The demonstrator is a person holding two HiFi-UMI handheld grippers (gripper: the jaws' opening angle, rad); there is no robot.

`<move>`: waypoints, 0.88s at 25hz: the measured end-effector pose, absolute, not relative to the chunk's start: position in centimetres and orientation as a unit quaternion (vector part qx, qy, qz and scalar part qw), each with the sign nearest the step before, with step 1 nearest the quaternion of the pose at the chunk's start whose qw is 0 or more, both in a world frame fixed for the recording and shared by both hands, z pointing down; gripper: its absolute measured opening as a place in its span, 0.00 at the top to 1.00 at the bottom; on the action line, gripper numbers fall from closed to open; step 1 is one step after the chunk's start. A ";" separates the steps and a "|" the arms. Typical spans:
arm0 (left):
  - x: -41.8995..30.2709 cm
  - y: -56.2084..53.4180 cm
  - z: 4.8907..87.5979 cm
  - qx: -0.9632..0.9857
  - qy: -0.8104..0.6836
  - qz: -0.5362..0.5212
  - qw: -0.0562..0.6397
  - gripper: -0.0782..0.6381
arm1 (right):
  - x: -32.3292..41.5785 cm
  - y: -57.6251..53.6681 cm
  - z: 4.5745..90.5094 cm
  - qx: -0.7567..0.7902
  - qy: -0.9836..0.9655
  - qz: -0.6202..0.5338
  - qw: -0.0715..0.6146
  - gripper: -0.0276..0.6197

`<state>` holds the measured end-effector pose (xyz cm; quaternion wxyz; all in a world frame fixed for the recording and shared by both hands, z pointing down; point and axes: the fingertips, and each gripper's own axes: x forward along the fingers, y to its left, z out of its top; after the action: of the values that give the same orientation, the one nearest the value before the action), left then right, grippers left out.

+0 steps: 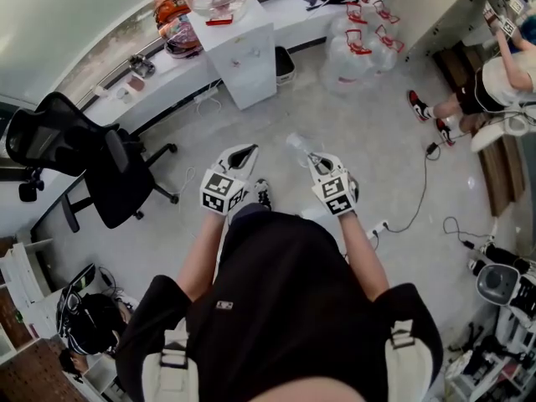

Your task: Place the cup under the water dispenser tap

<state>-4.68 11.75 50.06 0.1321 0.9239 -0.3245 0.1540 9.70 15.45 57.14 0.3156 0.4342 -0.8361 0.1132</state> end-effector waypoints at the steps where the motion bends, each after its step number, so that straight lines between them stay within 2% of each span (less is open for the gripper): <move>1: -4.6 11.3 50.0 0.925 -0.322 0.153 0.132 0.89 | 9.8 15.2 57.2 0.437 -0.834 0.115 0.316 0.94; 22: -7.2 3.2 50.7 0.936 -0.286 0.154 0.133 0.89 | 7.2 8.5 57.9 0.468 -0.813 0.131 0.319 0.94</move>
<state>-7.18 3.18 50.68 0.1332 0.9364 -0.2858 0.1541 7.19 8.54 57.93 0.3187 0.4685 -0.8135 0.1312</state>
